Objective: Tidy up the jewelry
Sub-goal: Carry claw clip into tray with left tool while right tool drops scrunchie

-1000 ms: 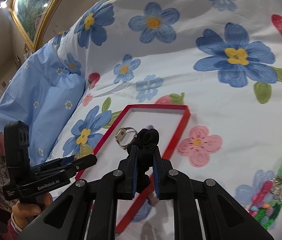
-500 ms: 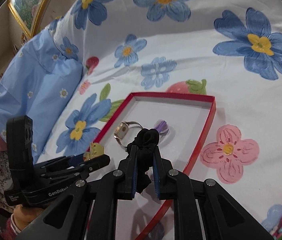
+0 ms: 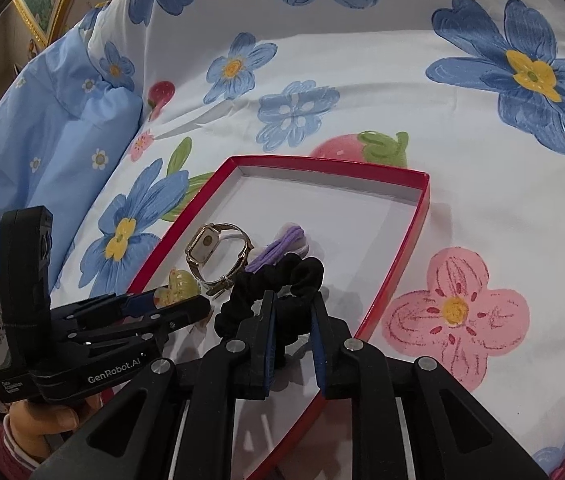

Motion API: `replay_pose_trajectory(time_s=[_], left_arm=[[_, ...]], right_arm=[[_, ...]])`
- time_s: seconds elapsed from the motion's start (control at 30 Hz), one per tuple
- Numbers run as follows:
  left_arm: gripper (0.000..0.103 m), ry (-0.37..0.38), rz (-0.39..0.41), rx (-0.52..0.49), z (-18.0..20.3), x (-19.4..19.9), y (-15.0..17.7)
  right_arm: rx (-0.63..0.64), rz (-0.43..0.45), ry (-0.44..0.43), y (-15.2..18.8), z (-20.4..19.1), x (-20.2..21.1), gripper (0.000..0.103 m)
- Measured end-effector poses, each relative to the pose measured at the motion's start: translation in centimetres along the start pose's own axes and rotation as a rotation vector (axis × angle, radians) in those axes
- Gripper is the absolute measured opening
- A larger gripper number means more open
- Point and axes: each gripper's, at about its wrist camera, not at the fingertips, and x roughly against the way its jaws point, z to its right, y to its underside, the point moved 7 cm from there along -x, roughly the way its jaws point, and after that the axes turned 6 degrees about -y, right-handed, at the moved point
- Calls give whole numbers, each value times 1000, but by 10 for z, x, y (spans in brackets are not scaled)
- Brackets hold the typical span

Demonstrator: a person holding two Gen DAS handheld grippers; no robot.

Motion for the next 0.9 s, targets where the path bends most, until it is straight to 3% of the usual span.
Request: replay_pose_trajectory(time_s=[0.17, 0.43, 0.7, 0.9], left_arm=[[39, -8, 7, -1, 1, 0, 0], [41, -18, 6, 0, 0, 2, 1], [51, -21, 37, 7, 2, 22, 2], [56, 16, 72, 47, 8, 46, 11]], right_arm=[[-1, -6, -8, 0, -1, -1, 21], [17, 1, -10, -2, -8, 3, 36], [3, 38, -12, 0, -5, 26, 39], [-7, 86, -17, 12, -3, 57, 43]])
